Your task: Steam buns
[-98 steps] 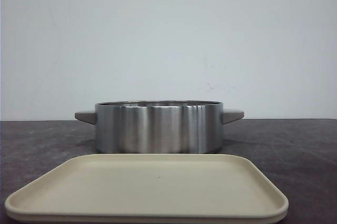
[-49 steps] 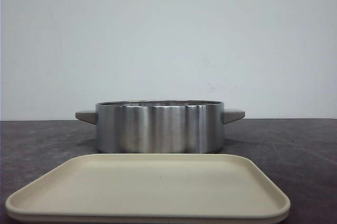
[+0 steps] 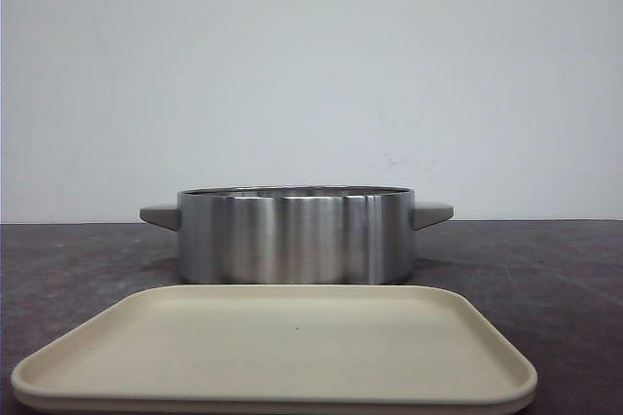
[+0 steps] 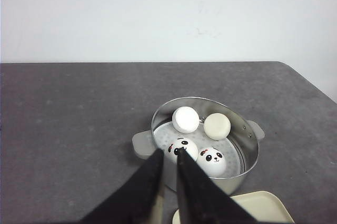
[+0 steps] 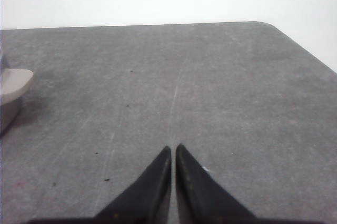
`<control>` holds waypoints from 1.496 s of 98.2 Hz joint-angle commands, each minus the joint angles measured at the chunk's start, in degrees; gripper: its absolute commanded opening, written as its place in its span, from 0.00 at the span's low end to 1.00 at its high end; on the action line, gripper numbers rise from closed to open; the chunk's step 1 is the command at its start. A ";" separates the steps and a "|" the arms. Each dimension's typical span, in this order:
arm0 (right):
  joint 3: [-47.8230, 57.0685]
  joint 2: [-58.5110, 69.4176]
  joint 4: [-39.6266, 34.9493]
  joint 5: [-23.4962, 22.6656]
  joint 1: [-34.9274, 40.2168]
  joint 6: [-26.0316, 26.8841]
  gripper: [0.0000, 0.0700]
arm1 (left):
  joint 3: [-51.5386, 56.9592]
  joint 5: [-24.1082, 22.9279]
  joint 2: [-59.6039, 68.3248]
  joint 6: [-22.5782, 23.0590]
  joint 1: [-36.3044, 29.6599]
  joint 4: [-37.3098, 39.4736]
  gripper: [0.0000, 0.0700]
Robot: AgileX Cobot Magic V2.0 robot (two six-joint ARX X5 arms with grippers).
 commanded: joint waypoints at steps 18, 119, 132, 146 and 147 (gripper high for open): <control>-0.20 -0.04 0.61 0.24 0.17 -0.28 0.01 | 0.61 -0.28 0.09 0.70 -0.37 0.55 0.00; -0.20 -0.04 0.61 0.24 0.17 -0.28 0.01 | -22.53 -0.09 -12.13 8.87 14.73 23.10 0.00; -0.20 -0.04 0.61 0.24 0.17 -0.28 0.01 | -36.50 0.44 -16.24 5.01 18.60 32.41 0.00; -0.20 -0.04 0.61 0.24 0.17 -0.28 0.01 | -47.78 0.44 -18.84 -0.39 22.38 38.86 0.00; -0.20 -0.04 0.61 0.24 0.17 -0.28 0.01 | -48.39 0.44 -18.97 -0.50 22.58 39.26 0.00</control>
